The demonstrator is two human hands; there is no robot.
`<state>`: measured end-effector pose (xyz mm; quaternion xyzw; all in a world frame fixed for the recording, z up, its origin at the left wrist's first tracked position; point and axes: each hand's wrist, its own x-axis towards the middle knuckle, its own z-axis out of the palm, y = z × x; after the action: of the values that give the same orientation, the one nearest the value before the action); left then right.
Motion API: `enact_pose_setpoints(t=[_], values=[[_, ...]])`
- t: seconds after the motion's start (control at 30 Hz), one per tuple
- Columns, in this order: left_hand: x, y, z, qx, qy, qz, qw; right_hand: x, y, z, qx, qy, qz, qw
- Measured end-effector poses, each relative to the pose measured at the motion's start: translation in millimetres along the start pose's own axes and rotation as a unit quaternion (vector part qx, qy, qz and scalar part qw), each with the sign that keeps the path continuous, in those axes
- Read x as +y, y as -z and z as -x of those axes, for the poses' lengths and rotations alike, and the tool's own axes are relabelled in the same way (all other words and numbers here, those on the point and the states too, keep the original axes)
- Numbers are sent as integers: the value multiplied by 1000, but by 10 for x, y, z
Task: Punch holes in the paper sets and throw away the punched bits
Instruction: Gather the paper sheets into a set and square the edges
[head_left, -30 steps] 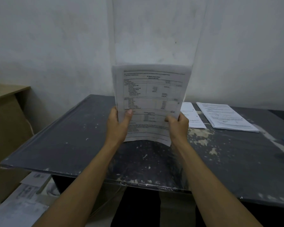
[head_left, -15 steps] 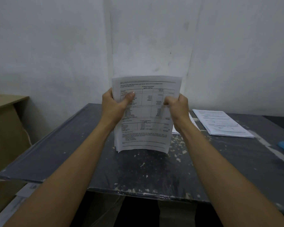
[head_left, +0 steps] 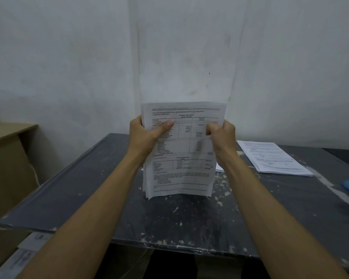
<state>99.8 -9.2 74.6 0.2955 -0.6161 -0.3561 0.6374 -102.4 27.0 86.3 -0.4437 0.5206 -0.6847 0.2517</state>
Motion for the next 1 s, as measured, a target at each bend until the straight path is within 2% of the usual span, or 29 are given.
enact_pose_setpoints(t=[0.1, 0.2, 0.27, 0.3, 0.37, 0.43, 0.5, 0.53, 0.6, 0.67, 0.77, 0.83, 0.9, 1.0], values=[[4, -3, -3, 5, -5, 9, 1000, -10, 17, -2, 14, 8, -15, 1000], [31, 29, -19, -10, -9, 17, 1000, -49, 52, 2, -19, 6, -4, 1000], [49, 43, -38, -24, -2, 14, 1000, -69, 63, 5, 0, 37, 4, 999], [58, 46, -43, -28, 0, 12, 1000, -93, 71, 19, 30, 81, 13, 996], [69, 58, -56, -33, 1, 7, 999, -145, 88, 42, 73, 223, 83, 969], [78, 63, -67, -36, -1, 4, 999, -208, 94, 42, 45, 342, 188, 920], [83, 64, -64, -37, -1, 2, 999, -263, 96, 66, 12, 386, 278, 879], [83, 68, -65, -38, 2, 2, 999, -280, 97, 81, 16, 388, 302, 870], [81, 73, -65, -39, 8, 2, 999, -289, 97, 95, 28, 380, 317, 869], [85, 75, -51, -37, 6, 3, 999, -286, 93, 86, 0, 374, 318, 871], [69, 73, -15, -37, 12, 1, 999, -182, 108, 68, -10, 351, 246, 904], [26, 78, 27, -39, 16, 7, 999, -56, 127, 70, 9, 279, 140, 950], [-38, 99, 76, -42, 26, 9, 999, 70, 151, 79, -17, 170, 40, 985], [-185, 125, 168, -37, 37, 7, 999, 348, 176, 99, -70, 60, 18, 996]])
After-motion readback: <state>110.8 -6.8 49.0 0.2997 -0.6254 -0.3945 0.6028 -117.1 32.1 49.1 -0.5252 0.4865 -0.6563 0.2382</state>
